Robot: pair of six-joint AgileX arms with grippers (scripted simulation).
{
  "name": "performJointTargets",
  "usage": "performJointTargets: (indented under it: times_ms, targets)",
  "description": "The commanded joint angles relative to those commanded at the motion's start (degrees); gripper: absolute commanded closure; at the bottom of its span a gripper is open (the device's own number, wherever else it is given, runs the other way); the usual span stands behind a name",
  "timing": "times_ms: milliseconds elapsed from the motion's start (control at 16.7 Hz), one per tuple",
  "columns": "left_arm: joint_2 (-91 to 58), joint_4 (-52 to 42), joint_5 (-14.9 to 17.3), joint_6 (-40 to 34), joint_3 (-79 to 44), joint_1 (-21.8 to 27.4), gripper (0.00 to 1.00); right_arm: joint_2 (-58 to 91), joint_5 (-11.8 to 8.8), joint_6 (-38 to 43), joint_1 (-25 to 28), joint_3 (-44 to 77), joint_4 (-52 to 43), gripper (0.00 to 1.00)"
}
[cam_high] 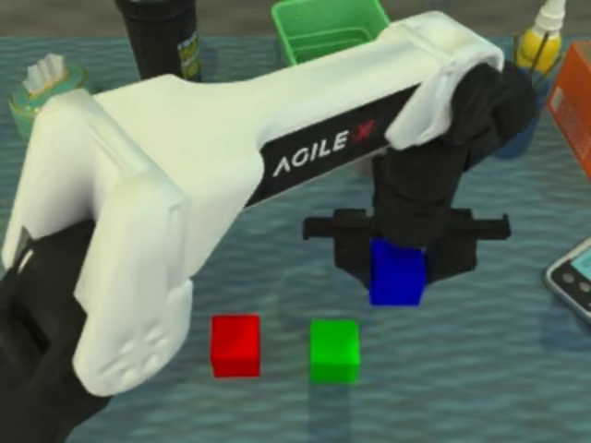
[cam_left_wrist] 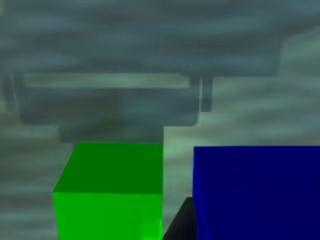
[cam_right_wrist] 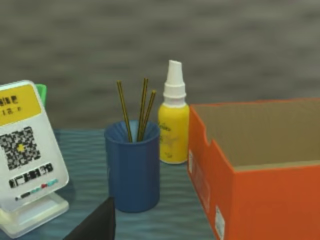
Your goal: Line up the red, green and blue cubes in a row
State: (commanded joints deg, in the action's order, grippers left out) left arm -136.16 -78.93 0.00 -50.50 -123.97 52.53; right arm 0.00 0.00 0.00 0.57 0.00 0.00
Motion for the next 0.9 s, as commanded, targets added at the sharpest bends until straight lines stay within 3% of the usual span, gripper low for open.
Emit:
performJointTargets:
  times_ms: [240,600,900]
  targets:
    - [0.99,0.02,-0.19,-5.83,-0.24,4.81,1.0,0.0,0.0,0.0,0.0,0.0,0.0,0.0]
    - [0.82,1.03,-0.18,-5.59,0.82,4.68,1.0,0.0,0.0,0.0,0.0,0.0,0.0,0.0]
    - [-0.04,11.83,-0.19,-5.68,10.2,4.58,1.0,0.0,0.0,0.0,0.0,0.0,0.0,0.0]
